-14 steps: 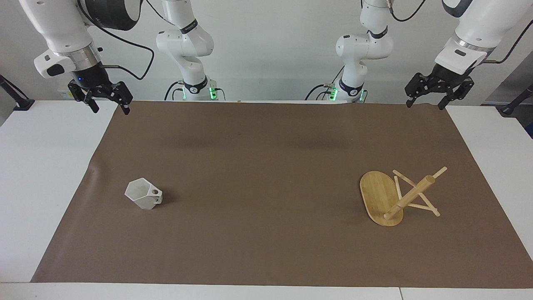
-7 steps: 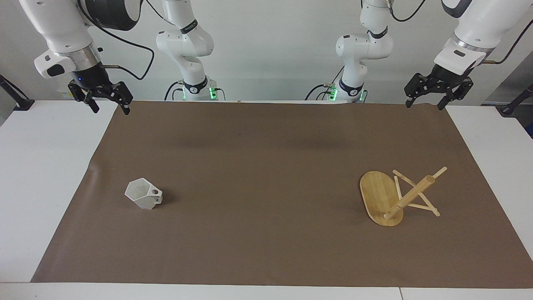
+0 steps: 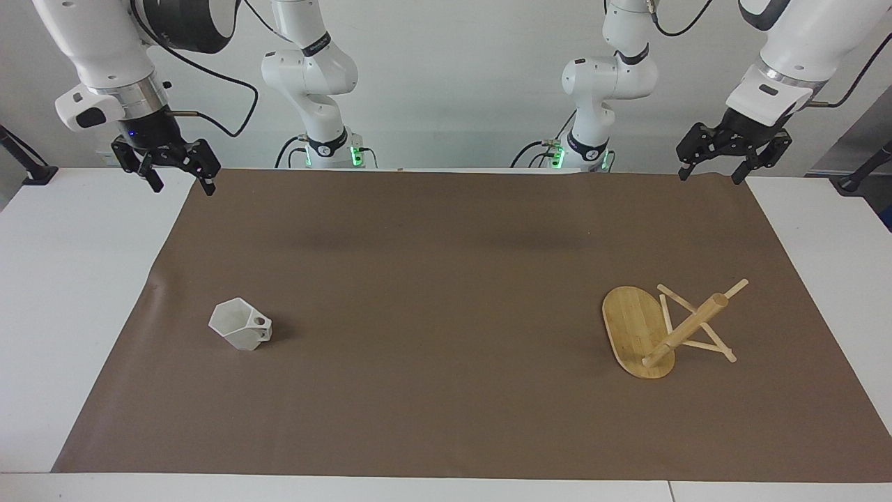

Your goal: Hang cup on rack

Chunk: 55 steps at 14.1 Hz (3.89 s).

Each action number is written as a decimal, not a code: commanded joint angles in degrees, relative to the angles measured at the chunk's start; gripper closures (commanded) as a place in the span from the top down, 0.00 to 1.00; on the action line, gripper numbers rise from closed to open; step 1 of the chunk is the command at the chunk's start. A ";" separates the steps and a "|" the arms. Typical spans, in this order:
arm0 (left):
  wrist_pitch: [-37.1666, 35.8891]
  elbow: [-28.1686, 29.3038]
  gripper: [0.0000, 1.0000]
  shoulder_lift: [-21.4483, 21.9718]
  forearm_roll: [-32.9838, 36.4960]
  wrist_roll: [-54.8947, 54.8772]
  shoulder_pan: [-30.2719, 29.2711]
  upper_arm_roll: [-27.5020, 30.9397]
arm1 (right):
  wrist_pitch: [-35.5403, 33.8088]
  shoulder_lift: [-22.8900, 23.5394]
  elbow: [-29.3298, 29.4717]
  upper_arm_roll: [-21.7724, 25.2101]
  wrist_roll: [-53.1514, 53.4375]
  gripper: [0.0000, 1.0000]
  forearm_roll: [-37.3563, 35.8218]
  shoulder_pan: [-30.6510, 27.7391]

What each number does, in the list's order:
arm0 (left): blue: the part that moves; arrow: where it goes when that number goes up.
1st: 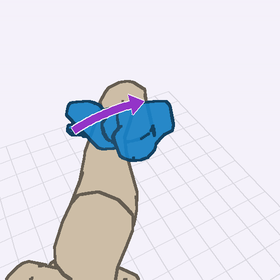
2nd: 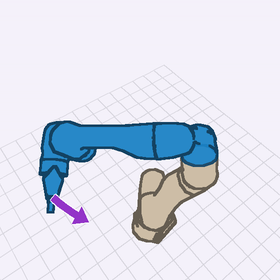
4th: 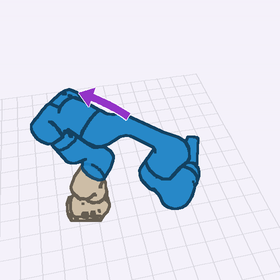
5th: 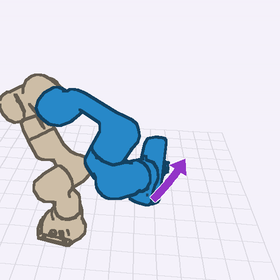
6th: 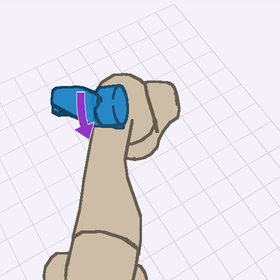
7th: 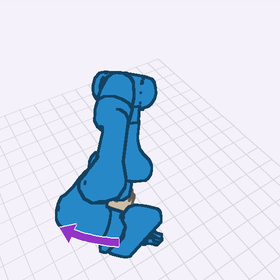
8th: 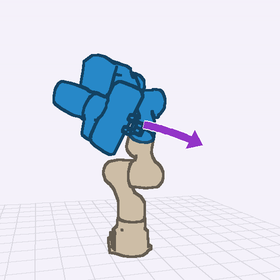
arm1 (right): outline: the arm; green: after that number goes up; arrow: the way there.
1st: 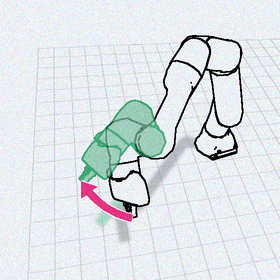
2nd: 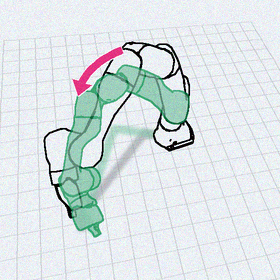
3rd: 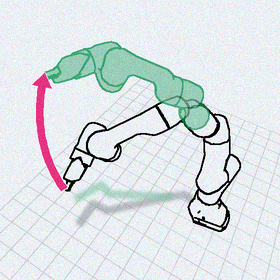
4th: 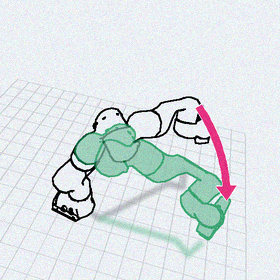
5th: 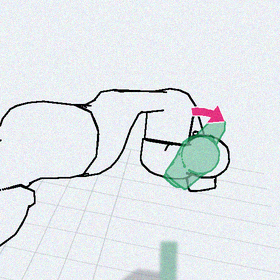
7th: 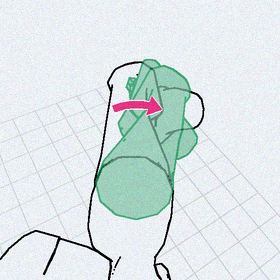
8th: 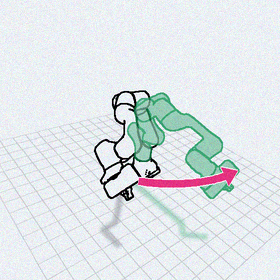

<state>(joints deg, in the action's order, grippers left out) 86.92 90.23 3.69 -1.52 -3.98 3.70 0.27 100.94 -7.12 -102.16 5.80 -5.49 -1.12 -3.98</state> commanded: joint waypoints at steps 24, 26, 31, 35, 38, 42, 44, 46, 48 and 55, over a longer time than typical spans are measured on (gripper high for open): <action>0.97 1.88 1.00 1.41 -0.68 -0.24 0.34 0.43 | 34.05 22.59 -4.36 -0.09 -2.33 1.00 4.63 -0.16; 0.89 1.79 1.00 1.41 -0.68 -0.24 0.34 0.43 | 35.63 23.91 -4.36 -0.09 -2.33 1.00 4.64 -0.07; 1.06 1.70 1.00 1.33 -0.68 -0.16 0.34 0.43 | 37.48 26.02 -4.45 -0.09 -3.38 1.00 4.64 -0.16; 1.06 1.70 1.00 1.32 -0.68 -0.24 0.34 0.43 | 37.40 26.11 -4.45 -0.17 -4.70 1.00 4.72 -0.16; 1.06 1.70 1.00 1.32 -0.68 -0.24 0.34 0.43 | 36.79 26.11 -4.45 -0.17 -5.76 0.84 4.72 -0.07; 1.06 1.70 1.00 1.32 -0.68 -0.50 0.34 0.43 | 35.21 25.93 -4.10 -0.17 -5.76 0.57 4.72 0.11; 1.06 1.70 1.00 1.32 -0.68 -0.51 0.34 0.43 | 34.50 25.93 -4.10 -0.26 -5.76 0.41 4.64 0.11; 1.06 1.70 1.00 1.41 -0.68 -0.42 0.34 0.43 | 33.97 25.93 -3.92 -0.35 -5.76 0.26 4.64 0.20; 1.06 1.70 1.00 1.41 -0.68 -0.33 0.34 0.43 | 33.88 25.93 -3.84 -0.35 -5.76 0.10 4.64 0.20; 0.97 1.79 1.00 1.32 -0.68 -0.42 -0.19 0.52 | 33.97 25.93 -3.57 -0.44 -5.32 0.00 4.72 0.28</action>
<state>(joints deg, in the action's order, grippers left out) 86.91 90.27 3.72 -1.52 -3.98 3.65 0.45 135.90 18.92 -106.27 5.56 -9.20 2.19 -3.39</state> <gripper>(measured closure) 0.000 0.956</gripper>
